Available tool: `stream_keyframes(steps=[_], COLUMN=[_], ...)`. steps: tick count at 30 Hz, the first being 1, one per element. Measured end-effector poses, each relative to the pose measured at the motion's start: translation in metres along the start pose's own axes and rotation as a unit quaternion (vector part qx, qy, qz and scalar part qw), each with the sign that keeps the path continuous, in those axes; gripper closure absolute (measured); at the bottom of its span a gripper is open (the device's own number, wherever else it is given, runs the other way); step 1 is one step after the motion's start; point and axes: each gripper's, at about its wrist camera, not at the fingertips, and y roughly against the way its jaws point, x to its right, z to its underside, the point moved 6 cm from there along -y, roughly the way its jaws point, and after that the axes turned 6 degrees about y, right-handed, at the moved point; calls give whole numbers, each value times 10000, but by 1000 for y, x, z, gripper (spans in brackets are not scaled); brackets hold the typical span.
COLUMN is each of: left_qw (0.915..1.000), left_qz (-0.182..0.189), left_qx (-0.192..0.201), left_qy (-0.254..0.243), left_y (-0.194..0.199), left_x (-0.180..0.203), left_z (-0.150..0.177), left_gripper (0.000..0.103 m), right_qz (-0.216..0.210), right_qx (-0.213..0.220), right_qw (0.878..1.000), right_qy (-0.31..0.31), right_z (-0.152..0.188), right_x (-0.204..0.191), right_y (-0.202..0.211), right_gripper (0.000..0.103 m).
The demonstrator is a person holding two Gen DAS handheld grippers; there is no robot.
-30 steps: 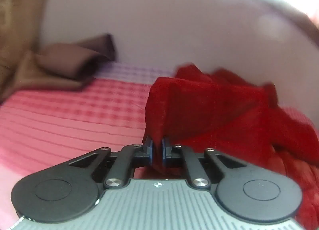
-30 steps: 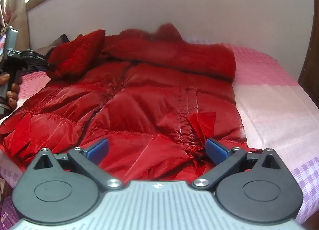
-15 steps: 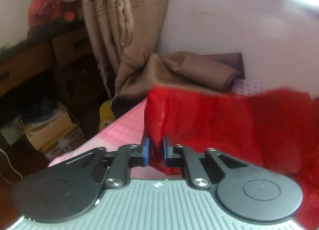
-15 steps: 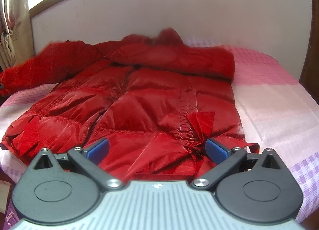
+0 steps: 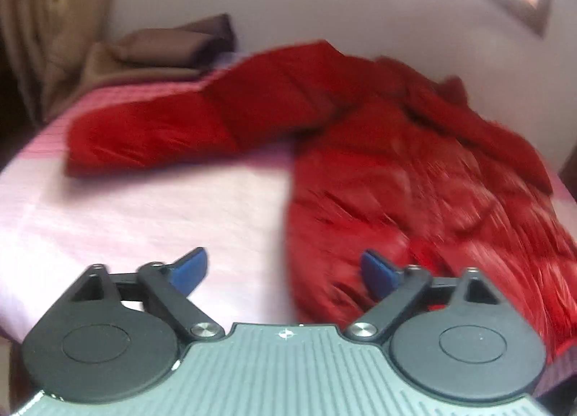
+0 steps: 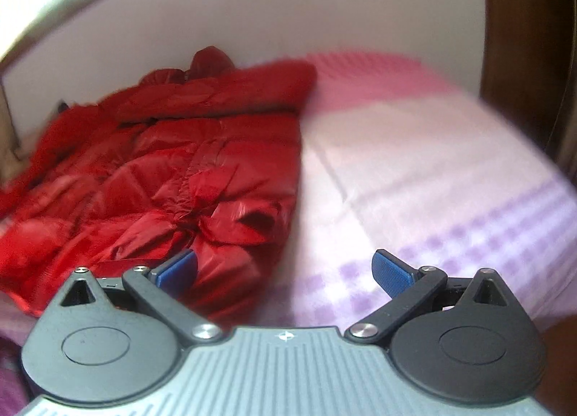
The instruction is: Fold large clothes
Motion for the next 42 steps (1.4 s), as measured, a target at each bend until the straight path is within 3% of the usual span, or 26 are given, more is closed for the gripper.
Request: stream_keyframes(steps=[1,2,4,5,6,8,11,15,17,19,22,23,24,27,29,32,35,37,38,39,40,42], left_qw=[9999,9996,9997,9998,9999,9999,9997,9996,9998,9980,9950,9946,9943,9936,9913,9883,9869,9858,9856,9855,9848,9847], left_qz=[34,149,120,83,60,91,188,207,37,-249,-188,-134,-28,287,494,643,589,678,692,688,767,753], left_qx=[-114,-223,-215,-152,-110,-127,-172,-120,153,523,978,1026,1060,952,896,850,836,707,668,660,666,684], left_qy=[-51,-31,62,39,-15,-20,-55,-143,-153,-244,-101,-22,98,527,833,1089,1251,1361,1391,1403,1410,1412], left_y=[-6,-15,-26,-28,-29,-29,-40,-40,-44,-44,-52,-60,-74,-113,-140,-154,-161,-164,-160,-149,-121,-116], left_x=[2,4,6,8,5,3,7,-5,-17,-27,-32,-36,-41,-48,-42,-29,-7,-9,-9,-9,2,0], left_z=[-4,-2,2,7,6,15,26,34,18,-3,-35,-47,-60,-84,-88,-76,-57,-56,-53,-47,-38,-34], left_gripper=[52,68,85,88,91,92,92,75,57,16,0,0,0,0,0,0,0,0,0,0,0,0], right_qz=[-257,-499,-847,-1079,-1292,-1299,-1186,-896,-790,-703,-215,-193,-208,-517,-442,-132,87,217,275,236,212,502], right_qx=[-48,-115,-205,-292,-370,-311,-167,-358,-416,-299,267,419,526,687,762,623,352,281,101,70,166,632], right_qw=[9995,9982,9948,9921,9888,9896,9926,9949,9955,9945,9841,9788,9747,9536,9349,9089,8970,8855,8867,8917,8950,8964], right_qy=[-181,-324,-520,-575,-651,-525,-185,286,329,720,1742,1996,2164,2884,3438,4122,4405,4632,4613,4520,4453,4357], right_z=[3,6,11,14,16,16,7,-5,-18,-39,-78,-95,-110,-144,-157,-164,-162,-164,-169,-172,-177,-201], right_x=[2,4,4,3,2,1,3,9,8,-6,-38,-51,-64,-128,-174,-226,-254,-261,-257,-247,-234,-202], right_y=[-2,-6,-14,-17,-21,-17,0,14,18,25,29,24,17,-27,-73,-156,-224,-256,-266,-264,-252,-223], right_gripper=[0,0,36,68,76,86,91,90,86,79,40,24,20,20,20,21,22,55,77,89,96,97])
